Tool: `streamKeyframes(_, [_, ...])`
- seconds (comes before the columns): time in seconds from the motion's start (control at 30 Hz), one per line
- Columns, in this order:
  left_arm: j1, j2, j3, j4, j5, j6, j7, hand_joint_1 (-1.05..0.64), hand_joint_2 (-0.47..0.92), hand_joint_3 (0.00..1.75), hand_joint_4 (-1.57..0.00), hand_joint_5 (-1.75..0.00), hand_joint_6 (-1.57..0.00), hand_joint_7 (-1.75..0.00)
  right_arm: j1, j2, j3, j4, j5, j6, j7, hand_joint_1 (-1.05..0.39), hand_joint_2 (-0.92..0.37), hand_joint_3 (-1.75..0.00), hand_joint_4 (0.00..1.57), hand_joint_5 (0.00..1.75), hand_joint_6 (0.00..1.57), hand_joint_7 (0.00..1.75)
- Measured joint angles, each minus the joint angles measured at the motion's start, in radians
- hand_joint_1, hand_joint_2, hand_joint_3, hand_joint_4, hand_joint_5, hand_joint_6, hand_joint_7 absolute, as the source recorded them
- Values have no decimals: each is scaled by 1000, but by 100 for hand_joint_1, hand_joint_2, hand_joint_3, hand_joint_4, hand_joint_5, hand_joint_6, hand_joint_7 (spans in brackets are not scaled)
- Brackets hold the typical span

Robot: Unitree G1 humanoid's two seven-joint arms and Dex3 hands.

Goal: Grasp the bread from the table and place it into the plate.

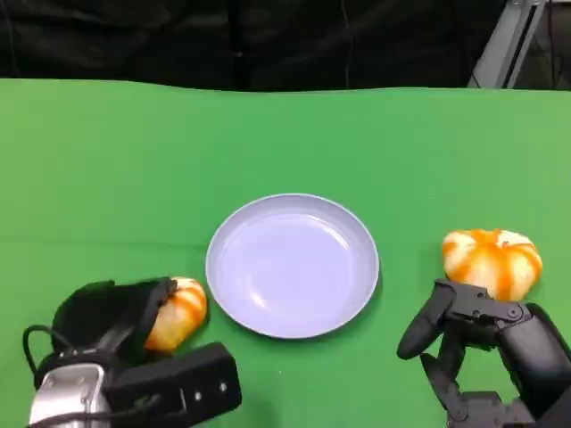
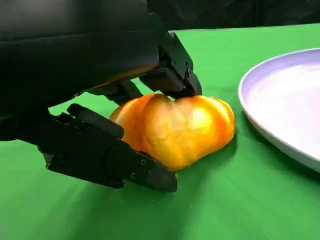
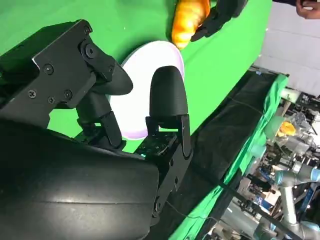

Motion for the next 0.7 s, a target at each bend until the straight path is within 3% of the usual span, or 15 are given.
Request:
streamKeyframes(0.07, [-6,1,-3,6,-9,3,0,-40,92,13,-58,-47,-68,-5,0,0,0,0,0,0,0,4,-38,-126,79,166,72,139])
streamKeyframes(0.1, [-8,2,-4,8,-13,5,0,-28,91,21,-71,-108,-85,-47,0,0,0,0,0,0,0,3,-38,-126,79,166,72,139])
streamKeyframes(0.13, [-3,2,3,14,-31,-24,41,-22,88,25,-78,-147,-86,-83,-1,0,1,0,0,0,0,3,-38,-125,80,166,72,139])
streamKeyframes(0.2, [29,2,38,23,-79,-121,196,-21,86,12,-79,-169,-94,-76,0,0,2,0,0,-1,0,3,-39,-124,80,167,72,139])
streamKeyframes(0.3, [58,3,78,28,-136,-230,345,-20,85,7,-80,-174,-97,-73,0,0,2,0,0,-1,0,3,-39,-124,80,167,72,139])
streamKeyframes(0.33, [58,3,82,33,-144,-242,362,-16,82,30,-79,-174,-91,-101,-1,0,3,0,0,-1,0,3,-39,-124,80,167,72,139])
streamKeyframes(0.37, [59,4,87,39,-153,-253,374,-15,75,49,-79,-174,-86,-115,-2,0,3,0,0,-1,0,3,-39,-124,80,167,72,139])
streamKeyframes(0.4, [60,4,93,43,-165,-264,381,-13,58,83,-80,-175,-85,-122,-3,0,3,1,0,-1,0,3,-39,-125,80,167,72,139])
streamKeyframes(0.47, [65,4,104,43,-180,-285,410,-12,47,106,-81,-175,-85,-126,-3,0,3,2,3,-1,0,3,-39,-125,80,167,72,138])
streamKeyframes(0.57, [81,4,113,26,-182,-318,461,-17,45,111,-80,-175,-83,-123,-3,0,2,5,7,-5,0,4,-39,-125,80,166,72,139])
streamKeyframes(0.7, [99,8,118,3,-174,-361,520,-17,42,118,-83,-175,-81,-136,-3,-1,1,11,7,-16,0,4,-39,-125,82,167,72,139])
